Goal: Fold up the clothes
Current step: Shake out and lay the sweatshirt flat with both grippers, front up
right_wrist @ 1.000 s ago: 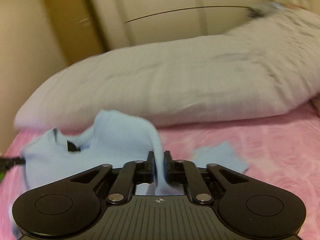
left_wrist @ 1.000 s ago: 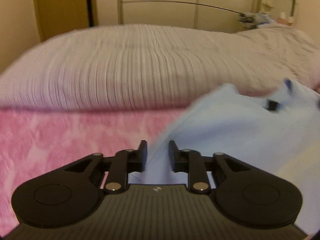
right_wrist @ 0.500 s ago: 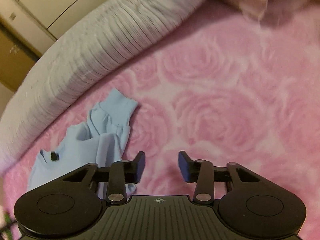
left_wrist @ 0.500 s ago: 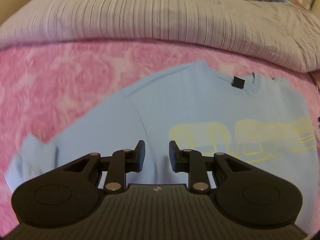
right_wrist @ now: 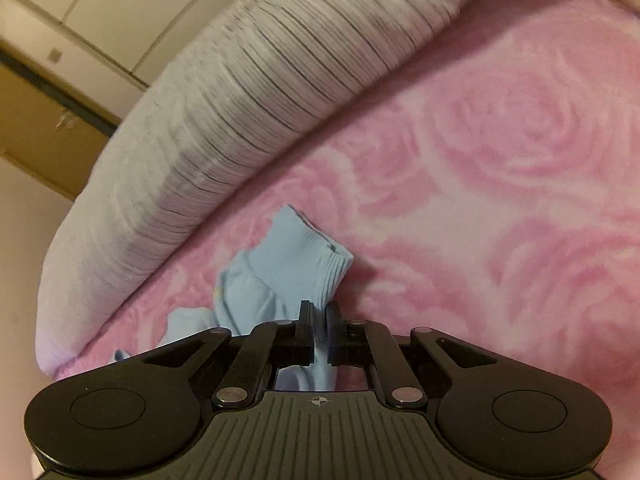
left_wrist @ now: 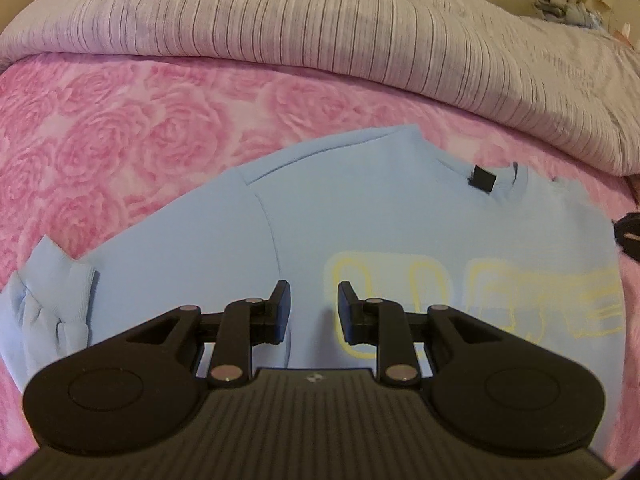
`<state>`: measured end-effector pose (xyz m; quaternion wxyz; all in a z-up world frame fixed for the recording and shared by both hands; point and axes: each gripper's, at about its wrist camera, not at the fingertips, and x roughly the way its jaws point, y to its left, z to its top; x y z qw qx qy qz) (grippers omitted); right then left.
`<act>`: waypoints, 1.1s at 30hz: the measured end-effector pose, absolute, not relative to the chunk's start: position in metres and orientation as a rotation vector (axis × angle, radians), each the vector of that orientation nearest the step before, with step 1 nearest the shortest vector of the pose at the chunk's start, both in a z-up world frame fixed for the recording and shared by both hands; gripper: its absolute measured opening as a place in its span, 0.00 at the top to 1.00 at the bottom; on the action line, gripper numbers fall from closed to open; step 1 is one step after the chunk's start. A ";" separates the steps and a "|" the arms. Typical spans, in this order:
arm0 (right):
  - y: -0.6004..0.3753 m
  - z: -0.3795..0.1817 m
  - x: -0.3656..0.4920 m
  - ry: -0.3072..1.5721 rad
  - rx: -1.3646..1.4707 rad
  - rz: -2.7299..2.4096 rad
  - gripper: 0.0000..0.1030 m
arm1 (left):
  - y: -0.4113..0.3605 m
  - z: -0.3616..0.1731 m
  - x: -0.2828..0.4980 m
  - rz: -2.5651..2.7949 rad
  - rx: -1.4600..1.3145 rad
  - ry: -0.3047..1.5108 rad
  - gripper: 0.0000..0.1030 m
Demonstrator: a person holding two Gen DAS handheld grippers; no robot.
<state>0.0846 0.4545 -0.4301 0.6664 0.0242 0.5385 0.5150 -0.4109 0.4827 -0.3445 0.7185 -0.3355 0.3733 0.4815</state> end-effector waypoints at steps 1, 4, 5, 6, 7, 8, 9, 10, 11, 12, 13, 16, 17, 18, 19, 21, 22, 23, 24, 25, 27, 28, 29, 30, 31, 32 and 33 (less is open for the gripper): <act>0.443 -0.421 0.086 1.195 0.054 1.149 0.97 | 0.482 -0.343 -0.411 1.060 -0.738 0.828 0.79; 0.383 -0.381 0.099 1.096 0.074 1.045 0.97 | 0.477 -0.337 -0.415 1.056 -0.727 0.826 0.79; 0.356 -0.364 0.105 1.056 0.085 0.989 0.97 | 0.476 -0.335 -0.417 1.055 -0.726 0.825 0.79; 0.329 -0.347 0.112 1.017 0.094 0.931 0.97 | 0.474 -0.334 -0.419 1.053 -0.733 0.823 0.79; 0.299 -0.330 0.119 0.984 0.098 0.850 0.97 | 0.472 -0.333 -0.421 1.052 -0.745 0.819 0.80; 0.270 -0.317 0.126 0.977 0.101 0.742 0.97 | 0.470 -0.333 -0.422 1.051 -0.757 0.815 0.80; 0.241 -0.305 0.133 0.973 0.105 0.634 0.97 | 0.467 -0.333 -0.423 1.048 -0.771 0.813 0.80; 0.214 -0.299 0.139 1.008 0.110 0.537 0.96 | 0.463 -0.333 -0.424 1.044 -0.783 0.813 0.80; 0.189 -0.297 0.144 1.063 0.120 0.469 0.96 | 0.458 -0.334 -0.423 1.038 -0.792 0.814 0.81; 0.164 -0.297 0.146 1.118 0.130 0.410 0.96 | 0.452 -0.334 -0.422 1.032 -0.802 0.815 0.81; 0.140 -0.300 0.145 1.149 0.132 0.363 0.95 | 0.446 -0.334 -0.421 1.024 -0.811 0.816 0.81; 0.092 -0.312 0.135 1.232 0.105 0.323 0.87 | 0.426 -0.332 -0.417 1.000 -0.838 0.818 0.81; 0.081 -0.318 0.129 1.262 0.091 0.330 0.85 | 0.419 -0.331 -0.416 0.994 -0.844 0.819 0.81; 0.070 -0.325 0.124 1.290 0.079 0.338 0.84 | 0.411 -0.330 -0.414 0.989 -0.850 0.821 0.81; 0.062 -0.334 0.120 1.301 0.070 0.352 0.83 | 0.405 -0.329 -0.413 0.987 -0.852 0.824 0.81; 0.062 -0.349 0.119 1.303 0.090 0.370 0.81 | 0.392 -0.327 -0.413 0.994 -0.854 0.828 0.81; 0.057 -0.356 0.118 1.299 0.114 0.363 0.78 | 0.385 -0.326 -0.413 1.003 -0.856 0.829 0.81; 0.051 -0.361 0.119 1.294 0.145 0.357 0.71 | 0.378 -0.325 -0.414 1.012 -0.858 0.830 0.81; 0.046 -0.366 0.120 1.288 0.178 0.351 0.66 | 0.372 -0.323 -0.415 1.021 -0.860 0.831 0.81; 0.040 -0.368 0.122 1.283 0.220 0.344 0.56 | 0.365 -0.323 -0.416 1.031 -0.865 0.831 0.81; 0.035 -0.379 0.133 1.272 0.312 0.329 0.47 | 0.352 -0.322 -0.419 1.055 -0.882 0.831 0.81; 0.034 -0.385 0.137 1.278 0.355 0.323 0.47 | 0.345 -0.322 -0.421 1.067 -0.891 0.831 0.81; 0.036 -0.391 0.143 1.291 0.401 0.337 0.47 | 0.339 -0.321 -0.423 1.078 -0.896 0.832 0.81; 0.038 -0.397 0.148 1.300 0.435 0.352 0.52 | 0.333 -0.321 -0.426 1.092 -0.902 0.834 0.81; 0.045 -0.394 0.149 1.282 0.376 0.380 0.94 | 0.327 -0.320 -0.428 1.105 -0.909 0.836 0.81; 0.051 -0.392 0.150 1.262 0.317 0.408 0.95 | 0.321 -0.318 -0.432 1.116 -0.915 0.833 0.81; 0.058 -0.389 0.151 1.242 0.259 0.435 0.95 | 0.314 -0.315 -0.437 1.127 -0.919 0.828 0.80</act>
